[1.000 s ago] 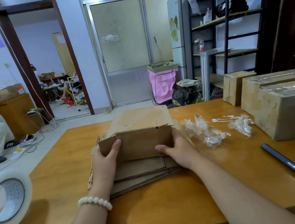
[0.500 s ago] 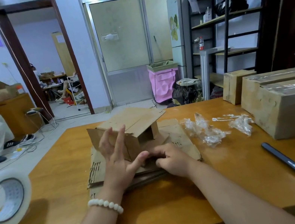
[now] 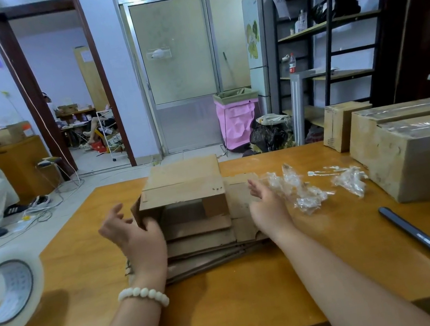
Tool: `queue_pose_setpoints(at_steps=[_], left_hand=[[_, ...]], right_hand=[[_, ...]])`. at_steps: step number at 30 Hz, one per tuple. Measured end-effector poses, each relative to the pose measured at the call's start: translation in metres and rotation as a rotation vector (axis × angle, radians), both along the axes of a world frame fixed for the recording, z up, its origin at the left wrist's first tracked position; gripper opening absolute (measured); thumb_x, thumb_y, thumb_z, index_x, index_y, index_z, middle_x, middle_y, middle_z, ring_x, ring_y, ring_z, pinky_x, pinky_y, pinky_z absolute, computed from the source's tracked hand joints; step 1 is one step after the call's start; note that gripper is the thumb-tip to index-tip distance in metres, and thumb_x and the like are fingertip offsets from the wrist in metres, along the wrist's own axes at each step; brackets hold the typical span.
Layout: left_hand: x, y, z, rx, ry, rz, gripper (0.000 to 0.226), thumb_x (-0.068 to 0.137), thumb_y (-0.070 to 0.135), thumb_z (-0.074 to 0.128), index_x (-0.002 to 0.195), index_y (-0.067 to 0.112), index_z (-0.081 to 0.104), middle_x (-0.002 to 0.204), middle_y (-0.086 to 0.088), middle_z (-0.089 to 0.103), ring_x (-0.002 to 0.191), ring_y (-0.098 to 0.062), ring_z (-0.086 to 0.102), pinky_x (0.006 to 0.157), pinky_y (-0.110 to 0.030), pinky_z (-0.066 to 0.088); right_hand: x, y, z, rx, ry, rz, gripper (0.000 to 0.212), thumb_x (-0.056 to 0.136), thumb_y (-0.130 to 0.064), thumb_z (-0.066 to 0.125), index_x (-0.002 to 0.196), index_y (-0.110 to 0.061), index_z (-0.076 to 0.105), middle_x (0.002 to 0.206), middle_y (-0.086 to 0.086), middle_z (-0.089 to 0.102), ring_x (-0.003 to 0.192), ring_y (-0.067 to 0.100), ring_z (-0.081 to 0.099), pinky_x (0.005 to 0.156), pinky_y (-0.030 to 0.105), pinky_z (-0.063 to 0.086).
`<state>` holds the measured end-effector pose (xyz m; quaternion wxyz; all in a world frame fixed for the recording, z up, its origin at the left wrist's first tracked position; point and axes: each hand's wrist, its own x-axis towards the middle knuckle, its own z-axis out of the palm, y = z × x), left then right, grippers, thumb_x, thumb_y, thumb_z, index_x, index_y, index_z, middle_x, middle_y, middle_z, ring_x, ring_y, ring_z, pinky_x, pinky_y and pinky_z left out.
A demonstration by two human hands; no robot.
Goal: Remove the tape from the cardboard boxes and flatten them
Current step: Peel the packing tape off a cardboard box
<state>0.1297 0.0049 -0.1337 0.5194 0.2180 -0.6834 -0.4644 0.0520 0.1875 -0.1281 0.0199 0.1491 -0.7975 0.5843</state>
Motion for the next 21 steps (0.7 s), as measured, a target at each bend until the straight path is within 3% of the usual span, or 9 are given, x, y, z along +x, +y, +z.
queue_pose_setpoints(at_steps=[3,7,9,12,15,16,18,19,21], left_hand=[[0.001,0.002,-0.002,-0.042,-0.010,0.003,0.021,0.090,-0.003,0.055,0.098,0.007,0.038,0.082,-0.002,0.036,0.067,-0.014,0.035,0.065,-0.024,0.036],[-0.001,-0.002,-0.006,-0.174,-0.028,0.054,0.024,0.085,-0.006,0.060,0.081,0.009,0.042,0.069,0.003,0.034,0.062,-0.016,0.032,0.056,-0.019,0.028],[-0.003,-0.010,-0.004,-0.073,-0.003,0.090,0.015,0.088,0.000,0.060,0.088,0.011,0.049,0.072,0.000,0.040,0.070,-0.020,0.038,0.063,-0.027,0.031],[-0.004,-0.011,-0.005,-0.046,-0.038,0.023,0.013,0.096,0.012,0.056,0.108,0.012,0.060,0.091,-0.006,0.052,0.085,-0.019,0.048,0.074,-0.032,0.038],[-0.001,0.000,-0.003,-0.017,-0.103,-0.080,0.010,0.097,0.014,0.052,0.107,0.013,0.052,0.094,-0.003,0.053,0.089,-0.019,0.050,0.066,-0.022,0.038],[-0.001,0.003,-0.001,0.043,-0.115,-0.104,0.013,0.097,0.015,0.053,0.107,0.013,0.046,0.090,-0.001,0.049,0.085,-0.020,0.049,0.061,-0.023,0.036],[0.001,0.006,0.000,0.124,-0.169,-0.170,0.021,0.095,0.015,0.053,0.108,0.012,0.037,0.084,0.000,0.042,0.075,-0.020,0.044,0.056,-0.026,0.032],[0.002,0.008,0.001,0.116,-0.213,-0.209,0.025,0.095,0.014,0.054,0.109,0.011,0.034,0.085,0.000,0.041,0.072,-0.018,0.043,0.056,-0.026,0.031],[0.002,0.013,0.001,0.033,-0.295,-0.286,0.034,0.093,0.012,0.058,0.111,0.012,0.028,0.092,-0.001,0.044,0.076,-0.017,0.045,0.056,-0.022,0.034]], right_hand=[[0.006,-0.004,-0.003,0.097,0.035,0.168,0.062,0.091,0.000,0.039,0.147,-0.025,0.033,0.144,-0.006,0.042,0.116,0.011,0.049,0.091,0.019,0.040],[0.008,-0.003,-0.002,0.017,0.067,0.205,0.052,0.094,-0.001,0.042,0.141,-0.023,0.044,0.128,-0.006,0.056,0.099,0.011,0.060,0.068,0.004,0.045],[0.010,-0.002,-0.001,-0.019,0.073,0.192,0.049,0.094,-0.001,0.042,0.138,-0.020,0.048,0.114,-0.009,0.064,0.103,0.024,0.061,0.075,0.015,0.051],[0.019,-0.006,-0.002,0.068,0.100,0.288,0.046,0.092,-0.001,0.042,0.135,-0.017,0.052,0.086,-0.014,0.071,0.091,0.039,0.060,0.084,0.047,0.050],[0.020,-0.009,-0.002,0.036,0.130,0.230,0.037,0.092,0.001,0.043,0.121,-0.011,0.062,0.092,-0.005,0.071,0.047,0.007,0.050,0.048,0.025,0.046],[0.017,-0.008,-0.001,-0.001,0.137,0.158,0.035,0.093,0.001,0.043,0.119,-0.012,0.062,0.100,-0.002,0.070,0.046,0.001,0.047,0.046,0.016,0.040],[0.010,-0.003,0.001,-0.028,0.125,0.058,0.039,0.094,-0.003,0.043,0.128,-0.018,0.054,0.123,-0.002,0.060,0.079,-0.004,0.058,0.068,0.011,0.043],[0.008,-0.002,0.001,0.001,0.103,0.068,0.045,0.094,-0.005,0.043,0.136,-0.021,0.047,0.134,-0.004,0.052,0.104,0.005,0.058,0.082,0.016,0.043],[0.008,-0.004,-0.002,0.115,0.049,0.193,0.059,0.094,-0.007,0.043,0.147,-0.027,0.030,0.145,-0.007,0.038,0.125,0.024,0.049,0.094,0.029,0.044]])
